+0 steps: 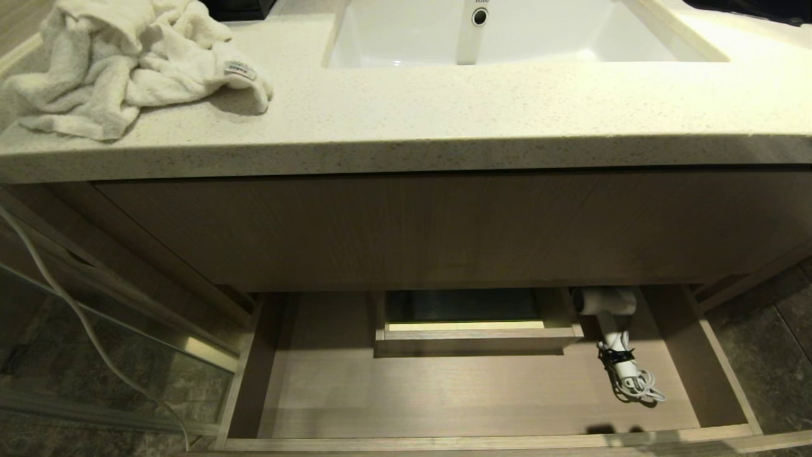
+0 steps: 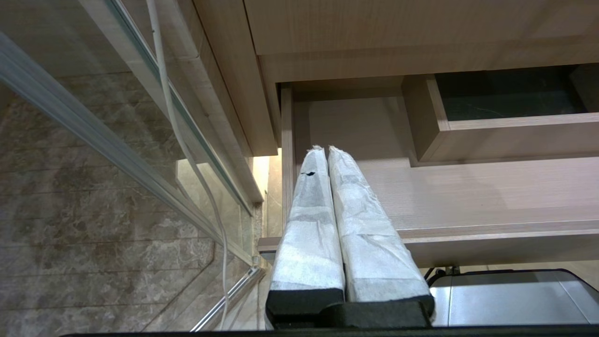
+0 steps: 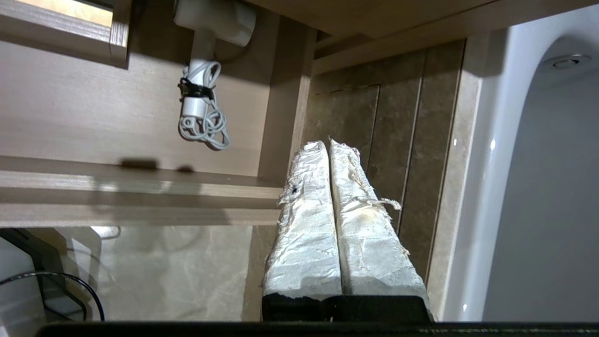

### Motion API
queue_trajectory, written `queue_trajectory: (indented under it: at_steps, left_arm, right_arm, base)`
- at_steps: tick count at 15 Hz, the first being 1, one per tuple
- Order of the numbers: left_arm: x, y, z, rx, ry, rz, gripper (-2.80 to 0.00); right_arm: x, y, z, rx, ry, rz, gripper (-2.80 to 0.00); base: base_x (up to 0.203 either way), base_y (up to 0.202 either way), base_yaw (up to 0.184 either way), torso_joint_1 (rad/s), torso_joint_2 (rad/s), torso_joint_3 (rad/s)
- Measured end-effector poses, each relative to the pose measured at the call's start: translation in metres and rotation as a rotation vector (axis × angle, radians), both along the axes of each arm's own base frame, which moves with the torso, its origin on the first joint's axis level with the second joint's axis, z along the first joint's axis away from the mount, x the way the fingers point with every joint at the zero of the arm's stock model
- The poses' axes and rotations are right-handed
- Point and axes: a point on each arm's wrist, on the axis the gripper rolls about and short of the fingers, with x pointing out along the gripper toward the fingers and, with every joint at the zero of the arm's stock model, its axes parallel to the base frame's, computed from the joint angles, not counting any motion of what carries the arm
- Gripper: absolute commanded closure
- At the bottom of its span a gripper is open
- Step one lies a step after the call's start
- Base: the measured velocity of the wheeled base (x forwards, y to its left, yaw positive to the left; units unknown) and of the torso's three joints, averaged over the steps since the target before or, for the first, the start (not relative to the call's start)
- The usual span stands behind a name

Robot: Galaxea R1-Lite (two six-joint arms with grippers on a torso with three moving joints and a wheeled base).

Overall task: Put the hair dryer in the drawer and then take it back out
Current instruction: Take the hairdryer out

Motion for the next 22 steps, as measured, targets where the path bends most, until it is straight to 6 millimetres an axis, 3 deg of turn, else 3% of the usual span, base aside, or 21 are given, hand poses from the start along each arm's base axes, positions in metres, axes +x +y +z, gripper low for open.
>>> queue_trajectory:
  at_steps: [6,10,13,16,19,22]
  left_arm:
    - [0.000,0.000,0.000,-0.001,0.000,0.000,0.00]
    - [0.000,0.000,0.000,-0.001,0.000,0.000,0.00]
    - [0.000,0.000,0.000,0.000,0.000,0.000,0.00]
    - [0.000,0.000,0.000,0.000,0.000,0.000,0.00]
    - [0.000,0.000,0.000,-0.001,0.000,0.000,0.00]
    - [0.000,0.000,0.000,0.000,0.000,0.000,0.00]
  right_arm:
    - [-0.048,-0.007,0.008,-0.155,0.044,-0.001,0.00]
    - [-0.043,-0.006,0.038,-0.118,-0.042,-0.012,0.00]
    - [-0.009,-0.001,0.053,-0.034,-0.019,0.011,0.00]
    - [0.050,0.008,0.055,0.084,0.056,0.001,0.00]
    - [0.110,0.032,0.044,0.216,0.130,0.013,0.00]
    - [0.133,0.065,0.020,0.297,0.196,0.006,0.00]
  base:
    - [0.000,0.000,0.000,0.000,0.00,0.000]
    - [0.000,0.000,0.000,0.000,0.00,0.000]
    - [0.000,0.000,0.000,0.000,0.00,0.000]
    - [0.000,0.000,0.000,0.000,0.00,0.000]
    - [0.000,0.000,0.000,0.000,0.00,0.000]
    - [0.000,0.000,0.000,0.000,0.00,0.000]
